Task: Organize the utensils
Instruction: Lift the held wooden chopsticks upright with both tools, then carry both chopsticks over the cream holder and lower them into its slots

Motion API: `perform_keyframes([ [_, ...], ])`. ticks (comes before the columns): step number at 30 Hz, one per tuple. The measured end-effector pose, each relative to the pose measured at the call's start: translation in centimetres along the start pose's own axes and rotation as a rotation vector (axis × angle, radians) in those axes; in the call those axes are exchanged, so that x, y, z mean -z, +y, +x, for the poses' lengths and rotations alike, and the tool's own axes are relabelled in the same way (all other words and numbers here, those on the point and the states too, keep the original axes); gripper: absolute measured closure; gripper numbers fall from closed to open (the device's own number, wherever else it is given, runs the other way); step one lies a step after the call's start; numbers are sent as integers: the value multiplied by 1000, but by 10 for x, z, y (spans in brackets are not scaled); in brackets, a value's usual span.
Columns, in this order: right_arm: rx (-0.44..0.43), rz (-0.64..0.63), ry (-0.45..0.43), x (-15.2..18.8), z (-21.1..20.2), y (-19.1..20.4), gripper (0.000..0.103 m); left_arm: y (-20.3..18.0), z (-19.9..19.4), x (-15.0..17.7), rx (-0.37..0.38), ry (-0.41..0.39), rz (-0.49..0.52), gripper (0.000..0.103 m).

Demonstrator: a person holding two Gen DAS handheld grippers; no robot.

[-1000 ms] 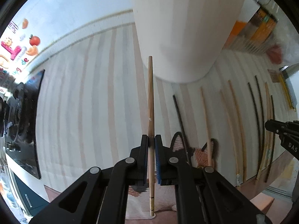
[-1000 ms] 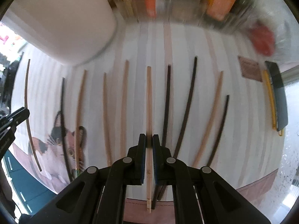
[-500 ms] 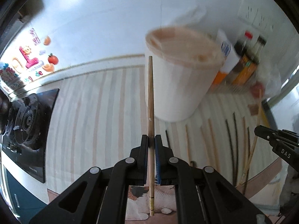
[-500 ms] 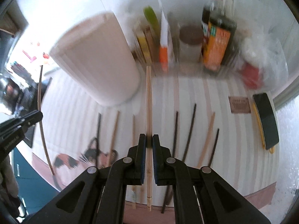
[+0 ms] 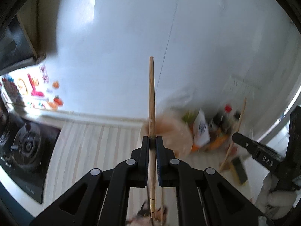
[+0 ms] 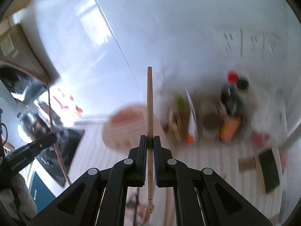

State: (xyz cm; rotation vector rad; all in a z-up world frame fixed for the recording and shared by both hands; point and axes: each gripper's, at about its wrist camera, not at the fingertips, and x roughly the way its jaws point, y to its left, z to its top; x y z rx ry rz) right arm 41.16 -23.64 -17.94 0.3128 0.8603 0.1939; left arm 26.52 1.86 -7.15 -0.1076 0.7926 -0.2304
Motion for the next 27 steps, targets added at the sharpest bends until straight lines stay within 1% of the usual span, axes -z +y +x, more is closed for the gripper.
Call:
perform_keyframes([
  [1,-4,-3,-28,-11,-1,4,96,-2,1,-7,1,-11,-3,99],
  [4,-13,-12,-104,-41,0,17,96,-6,14,-41,2,-64,-16,99],
  [7,-13,-21,-173,-67,5,27,96,-7,29,-64,5,-90,-27,99],
  [10,-17,-25,-217,-86,19,33,96,-7,53,-82,11,-104,-28,99],
  [12,-16,-17,-233,-93,30,35,96,-5,75,-90,18,-99,-28,99],
  [14,-6,-14,-245,-100,44,36,96,-1,94,-93,16,-96,-29,99],
  [18,4,2,-263,-102,79,31,96,10,124,-91,27,-82,-51,99],
  [21,10,7,-283,-100,96,32,96,21,145,-85,48,-50,-84,99],
  [25,-12,19,-297,-102,109,32,96,23,156,-77,43,-25,-79,99],
  [27,-15,22,-310,-103,110,34,96,19,155,-76,46,-16,-71,99],
])
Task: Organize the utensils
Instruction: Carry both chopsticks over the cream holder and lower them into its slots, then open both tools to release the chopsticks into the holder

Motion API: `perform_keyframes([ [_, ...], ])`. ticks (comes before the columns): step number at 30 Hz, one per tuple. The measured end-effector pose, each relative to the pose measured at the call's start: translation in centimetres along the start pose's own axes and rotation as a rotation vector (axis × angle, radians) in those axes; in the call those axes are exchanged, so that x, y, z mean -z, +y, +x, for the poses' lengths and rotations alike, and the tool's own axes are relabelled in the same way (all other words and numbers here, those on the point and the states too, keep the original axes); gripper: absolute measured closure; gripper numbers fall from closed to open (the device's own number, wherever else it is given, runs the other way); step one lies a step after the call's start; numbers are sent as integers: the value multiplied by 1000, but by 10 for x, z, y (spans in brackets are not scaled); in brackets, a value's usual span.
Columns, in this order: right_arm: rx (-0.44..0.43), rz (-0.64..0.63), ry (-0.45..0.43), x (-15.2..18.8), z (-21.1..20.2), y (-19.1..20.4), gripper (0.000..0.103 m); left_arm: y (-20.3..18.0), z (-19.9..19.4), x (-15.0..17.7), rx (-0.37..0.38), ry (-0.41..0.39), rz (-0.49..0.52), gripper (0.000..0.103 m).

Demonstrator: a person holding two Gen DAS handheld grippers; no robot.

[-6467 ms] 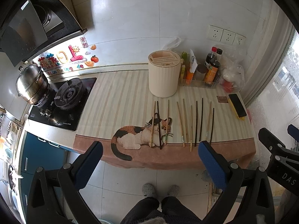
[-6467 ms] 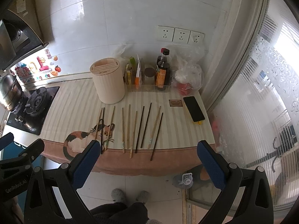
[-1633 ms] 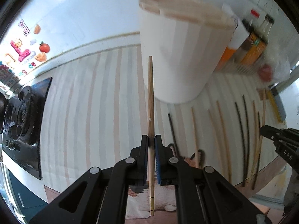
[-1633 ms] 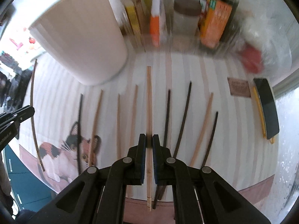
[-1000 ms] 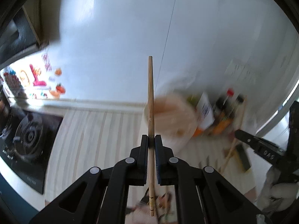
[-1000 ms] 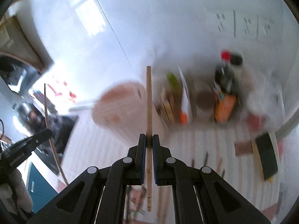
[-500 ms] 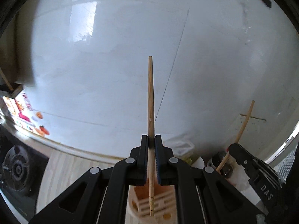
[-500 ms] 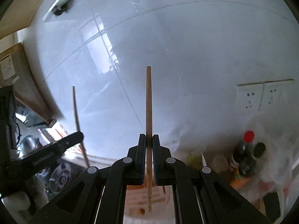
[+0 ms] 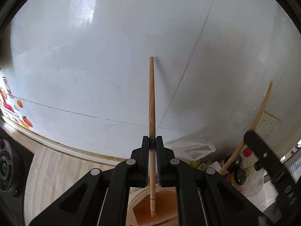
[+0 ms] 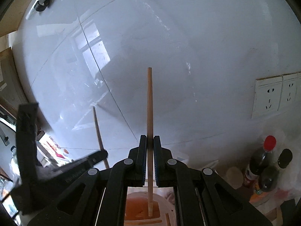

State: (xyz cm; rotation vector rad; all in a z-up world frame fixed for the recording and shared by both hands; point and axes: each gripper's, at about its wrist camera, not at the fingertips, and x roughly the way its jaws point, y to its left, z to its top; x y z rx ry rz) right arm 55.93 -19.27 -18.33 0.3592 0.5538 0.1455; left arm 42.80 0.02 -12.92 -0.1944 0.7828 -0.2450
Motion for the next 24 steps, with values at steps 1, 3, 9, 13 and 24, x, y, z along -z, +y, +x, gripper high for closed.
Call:
perform_keyframes([
  [1,-12,1,-5,-1,1,2,96,0,-1,2,-2,3,4,99],
  [3,-19,-4,0,-3,0,3,96,-2,-1,2,-3,8,11,99],
  [9,-32,-19,48,8,6,-2,96,-6,5,12,0,47,27,99],
  [13,-45,-14,79,15,6,-8,96,-13,3,22,21,82,44,99],
  [24,-103,7,240,28,-10,-28,48,-20,-77,25,-22,29,78,27],
])
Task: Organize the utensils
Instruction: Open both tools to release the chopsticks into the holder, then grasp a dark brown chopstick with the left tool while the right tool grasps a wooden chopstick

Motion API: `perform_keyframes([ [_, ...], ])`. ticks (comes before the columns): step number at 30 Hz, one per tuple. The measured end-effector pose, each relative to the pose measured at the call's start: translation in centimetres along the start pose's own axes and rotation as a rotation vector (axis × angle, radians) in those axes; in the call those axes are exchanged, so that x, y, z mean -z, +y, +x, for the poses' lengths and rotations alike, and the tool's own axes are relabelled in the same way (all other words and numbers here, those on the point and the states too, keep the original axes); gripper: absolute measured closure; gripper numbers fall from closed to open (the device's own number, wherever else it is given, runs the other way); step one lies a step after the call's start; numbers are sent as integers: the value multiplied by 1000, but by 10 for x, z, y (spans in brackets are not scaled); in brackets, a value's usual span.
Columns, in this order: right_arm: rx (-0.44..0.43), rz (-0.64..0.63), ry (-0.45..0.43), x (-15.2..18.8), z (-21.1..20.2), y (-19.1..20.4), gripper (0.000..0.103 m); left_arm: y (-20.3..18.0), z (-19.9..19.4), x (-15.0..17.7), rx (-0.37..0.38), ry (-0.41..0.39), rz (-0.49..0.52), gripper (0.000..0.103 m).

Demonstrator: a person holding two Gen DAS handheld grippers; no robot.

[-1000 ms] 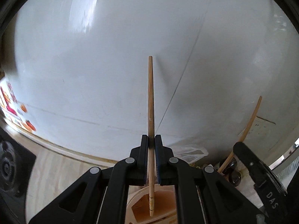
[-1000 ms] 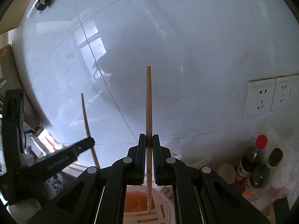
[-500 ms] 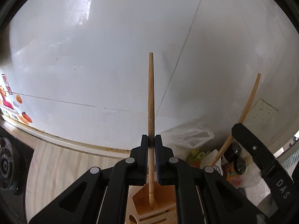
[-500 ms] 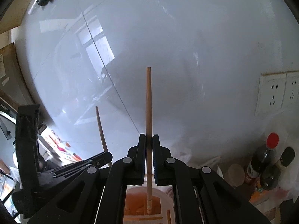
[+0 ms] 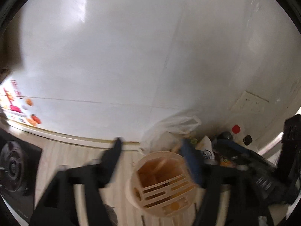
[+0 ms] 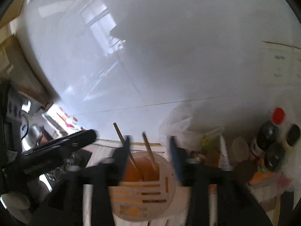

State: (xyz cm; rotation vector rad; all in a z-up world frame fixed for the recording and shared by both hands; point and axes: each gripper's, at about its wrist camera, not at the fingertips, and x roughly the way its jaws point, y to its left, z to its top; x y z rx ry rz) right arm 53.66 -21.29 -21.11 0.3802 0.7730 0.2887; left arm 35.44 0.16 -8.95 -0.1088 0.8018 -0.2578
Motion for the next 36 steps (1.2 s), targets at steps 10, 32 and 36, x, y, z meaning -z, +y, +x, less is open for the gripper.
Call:
perform_keyframes([
  [10,165,102,-19,43,-75,-33,19,15,-24,61,-179,-7,-36,0],
  [32,276,159,544,238,28,-95,39,-14,124,272,-216,658,65,12],
  [36,287,133,601,256,45,-93,52,-18,131,287,-206,690,72,14],
])
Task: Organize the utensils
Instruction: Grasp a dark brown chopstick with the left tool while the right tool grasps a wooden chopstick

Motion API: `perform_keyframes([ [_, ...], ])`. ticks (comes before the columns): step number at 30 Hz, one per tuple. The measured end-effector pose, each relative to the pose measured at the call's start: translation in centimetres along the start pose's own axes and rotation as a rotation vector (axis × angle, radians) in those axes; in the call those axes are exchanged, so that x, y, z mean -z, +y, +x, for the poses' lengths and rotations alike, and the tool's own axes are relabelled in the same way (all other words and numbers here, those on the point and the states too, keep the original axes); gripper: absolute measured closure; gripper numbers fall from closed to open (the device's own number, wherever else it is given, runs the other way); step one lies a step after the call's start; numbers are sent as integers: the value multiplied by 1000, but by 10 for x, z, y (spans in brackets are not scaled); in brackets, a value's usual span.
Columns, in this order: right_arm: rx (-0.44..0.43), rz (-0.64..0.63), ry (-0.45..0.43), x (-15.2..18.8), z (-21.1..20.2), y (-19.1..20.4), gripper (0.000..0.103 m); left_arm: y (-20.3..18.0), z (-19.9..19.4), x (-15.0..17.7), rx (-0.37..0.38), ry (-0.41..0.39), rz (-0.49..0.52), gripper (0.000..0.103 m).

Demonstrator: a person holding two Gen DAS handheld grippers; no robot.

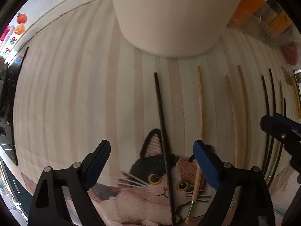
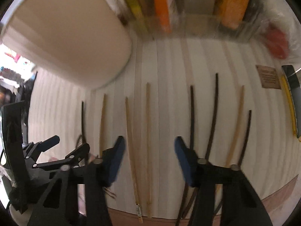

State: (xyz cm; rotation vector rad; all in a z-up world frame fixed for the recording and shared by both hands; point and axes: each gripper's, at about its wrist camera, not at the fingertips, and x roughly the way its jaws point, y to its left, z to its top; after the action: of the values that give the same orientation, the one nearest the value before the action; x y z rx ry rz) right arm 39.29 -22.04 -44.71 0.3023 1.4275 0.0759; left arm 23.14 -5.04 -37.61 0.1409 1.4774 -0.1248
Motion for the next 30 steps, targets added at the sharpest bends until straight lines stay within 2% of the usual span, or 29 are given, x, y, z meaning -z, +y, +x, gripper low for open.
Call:
perform_keyframes([
  [6,16,4,49,-2,21,5,54,-5,2,5,23,-4,6,18],
  [9,17,1,70,0,29,6,54,-8,4,8,26,-2,8,27],
  [10,21,-1,74,-1,31,6,54,-8,4,8,27,-2,11,34],
  [13,27,-10,91,0,37,9,54,-11,5,1,28,-9,10,41],
  [17,59,-40,89,3,42,20,55,-6,1,0,27,-30,8,59],
  [20,115,-67,84,4,44,30,66,-4,-2,-9,25,-45,20,95],
  [24,198,-88,54,14,46,38,94,-2,-4,-8,25,-43,25,98],
  [30,141,-34,87,27,41,13,96,15,-1,-2,21,-4,-1,99],
])
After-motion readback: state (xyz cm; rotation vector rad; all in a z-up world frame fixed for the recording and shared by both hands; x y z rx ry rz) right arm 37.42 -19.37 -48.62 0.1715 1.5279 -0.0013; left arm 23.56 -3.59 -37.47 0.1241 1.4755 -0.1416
